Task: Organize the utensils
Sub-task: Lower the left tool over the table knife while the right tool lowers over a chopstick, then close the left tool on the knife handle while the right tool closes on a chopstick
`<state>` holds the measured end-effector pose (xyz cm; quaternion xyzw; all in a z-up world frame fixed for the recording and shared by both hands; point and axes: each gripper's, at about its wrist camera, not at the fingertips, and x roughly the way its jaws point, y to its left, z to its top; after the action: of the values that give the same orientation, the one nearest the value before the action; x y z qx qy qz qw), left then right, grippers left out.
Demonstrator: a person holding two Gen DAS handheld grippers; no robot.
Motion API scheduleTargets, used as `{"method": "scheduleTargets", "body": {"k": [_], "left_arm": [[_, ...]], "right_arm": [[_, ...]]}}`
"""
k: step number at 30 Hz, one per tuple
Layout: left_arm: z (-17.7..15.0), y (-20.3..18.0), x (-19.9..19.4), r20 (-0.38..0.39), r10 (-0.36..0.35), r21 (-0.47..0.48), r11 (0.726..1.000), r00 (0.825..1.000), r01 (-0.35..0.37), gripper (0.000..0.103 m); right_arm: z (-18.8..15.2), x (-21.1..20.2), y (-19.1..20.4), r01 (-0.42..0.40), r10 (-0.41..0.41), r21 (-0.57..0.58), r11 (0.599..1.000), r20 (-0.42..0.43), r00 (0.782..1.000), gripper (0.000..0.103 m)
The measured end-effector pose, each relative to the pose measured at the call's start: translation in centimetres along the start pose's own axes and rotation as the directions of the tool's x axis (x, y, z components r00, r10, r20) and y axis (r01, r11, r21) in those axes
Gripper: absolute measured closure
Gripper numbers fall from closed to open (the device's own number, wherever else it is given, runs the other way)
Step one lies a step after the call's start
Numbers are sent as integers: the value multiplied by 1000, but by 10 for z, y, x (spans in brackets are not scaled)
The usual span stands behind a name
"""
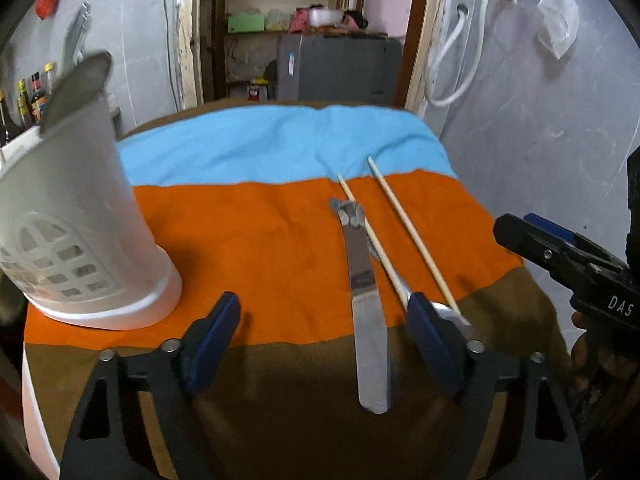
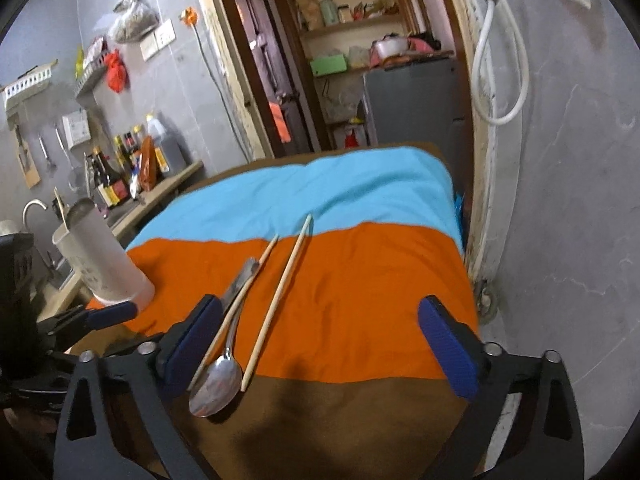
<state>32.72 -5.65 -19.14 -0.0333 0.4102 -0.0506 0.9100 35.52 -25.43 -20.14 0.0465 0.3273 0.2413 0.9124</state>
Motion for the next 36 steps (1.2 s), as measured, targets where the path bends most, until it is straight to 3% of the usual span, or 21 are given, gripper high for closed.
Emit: {"method": "scheduleTargets", "body": {"k": [2,8,17,27,29,32,36], "left_arm": [[0,1,6,-27,-4,-3,1000,1000,4,41],[1,1,14,-61,-29,4,1000,998,29,54],[15,-8,34,-97,-17,68,997,995,23,64],[36,-10,57,-121,32,105,994,992,-19,74],[38,-9,61,-117,30,97,995,993,-19,85],[39,-3,61,-111,19,71,997,994,-11,88],[37,8,55,-104,5,18,1000,995,-3,90]], "right_arm": [[0,5,1,-5,5,-3,1000,-23,1000,21],[2,16,1,-28,28,1,1000,-63,998,33],[6,26,0,-45,46,13,999,-83,995,37],[12,44,2,-47,49,17,999,-133,990,52],[15,51,4,-54,55,14,998,-151,987,57],[20,61,4,-65,68,24,998,-160,985,67],[26,74,4,-90,95,34,995,-188,978,71]]}}
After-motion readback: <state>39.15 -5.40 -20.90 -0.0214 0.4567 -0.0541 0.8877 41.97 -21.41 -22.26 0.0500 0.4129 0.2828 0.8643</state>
